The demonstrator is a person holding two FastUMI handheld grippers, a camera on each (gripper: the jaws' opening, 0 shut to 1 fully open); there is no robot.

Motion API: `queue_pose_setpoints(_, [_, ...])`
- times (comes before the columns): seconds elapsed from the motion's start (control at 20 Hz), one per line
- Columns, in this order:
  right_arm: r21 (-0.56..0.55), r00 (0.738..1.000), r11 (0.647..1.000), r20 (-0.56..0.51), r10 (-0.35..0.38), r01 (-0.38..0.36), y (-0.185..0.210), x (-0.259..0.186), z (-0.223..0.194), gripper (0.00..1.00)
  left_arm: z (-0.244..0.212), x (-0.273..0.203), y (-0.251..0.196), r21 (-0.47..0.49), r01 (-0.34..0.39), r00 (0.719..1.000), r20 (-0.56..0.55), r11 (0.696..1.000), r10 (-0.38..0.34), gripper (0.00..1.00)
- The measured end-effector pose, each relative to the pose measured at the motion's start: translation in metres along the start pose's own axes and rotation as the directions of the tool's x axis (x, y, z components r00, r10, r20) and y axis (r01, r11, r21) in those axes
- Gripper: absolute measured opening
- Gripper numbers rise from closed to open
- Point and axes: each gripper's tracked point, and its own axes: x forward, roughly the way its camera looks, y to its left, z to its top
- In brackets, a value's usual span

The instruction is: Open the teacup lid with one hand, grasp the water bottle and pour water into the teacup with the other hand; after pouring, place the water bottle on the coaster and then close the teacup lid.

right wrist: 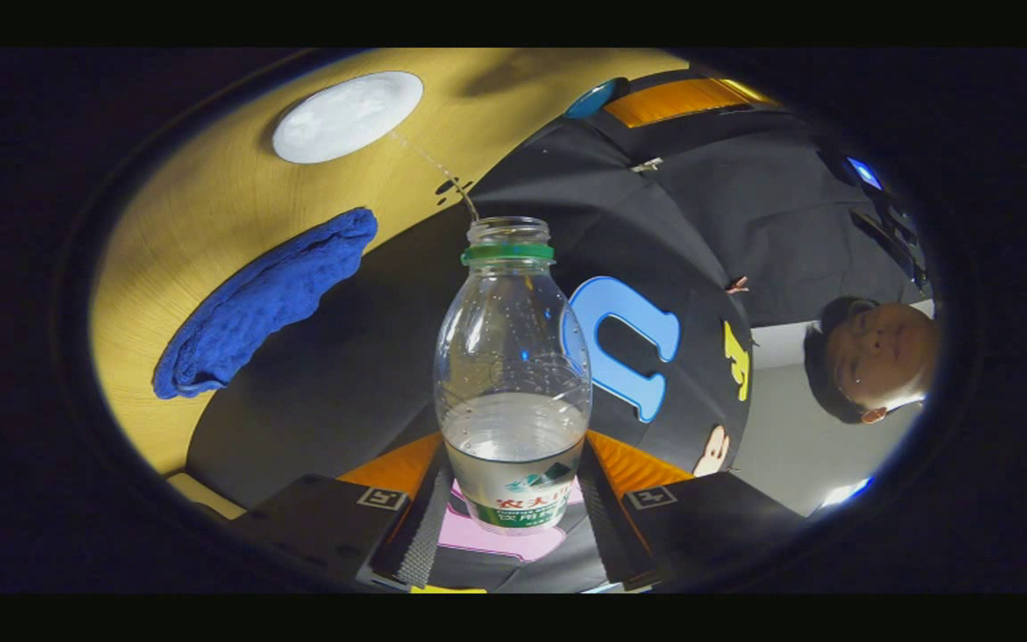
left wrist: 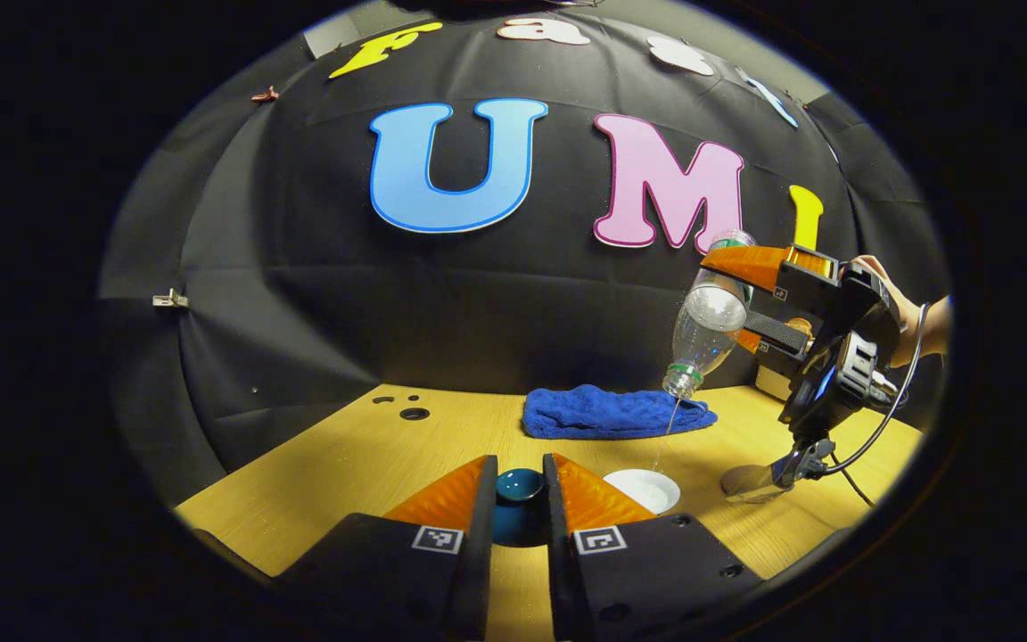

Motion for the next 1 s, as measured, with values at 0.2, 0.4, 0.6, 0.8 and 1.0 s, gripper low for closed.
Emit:
queue_pose_setpoints(0.2, [0.110,0.990,0.986,-0.042,0.132,-0.126,0.036,-0.010,0.000,0.73,0.002,0.001,-0.002,-0.009,0.001,1.000,-0.004,1.000,-0.001,0.27])
queue_pose_setpoints(0.4, [0.413,0.938,0.874,-0.113,0.329,-0.257,0.085,-0.039,0.011,0.73,0.000,0.002,-0.001,-0.020,-0.009,1.000,-0.012,1.000,0.009,0.27])
queue_pose_setpoints(0.6, [0.755,0.859,0.597,-0.090,0.504,-0.271,0.111,-0.063,0.039,0.74,0.000,0.003,0.000,-0.006,-0.023,1.000,-0.014,1.000,0.023,0.31])
queue_pose_setpoints(0.8, [0.964,0.826,0.217,0.002,0.564,-0.151,0.106,-0.076,0.063,0.75,0.002,0.004,-0.004,0.022,-0.027,0.999,-0.017,0.999,0.028,0.31])
queue_pose_setpoints(1.0, [0.985,0.836,-0.168,0.064,0.545,0.034,0.090,-0.087,0.073,0.75,0.004,0.006,-0.014,0.047,-0.015,1.000,-0.017,0.999,0.016,0.27])
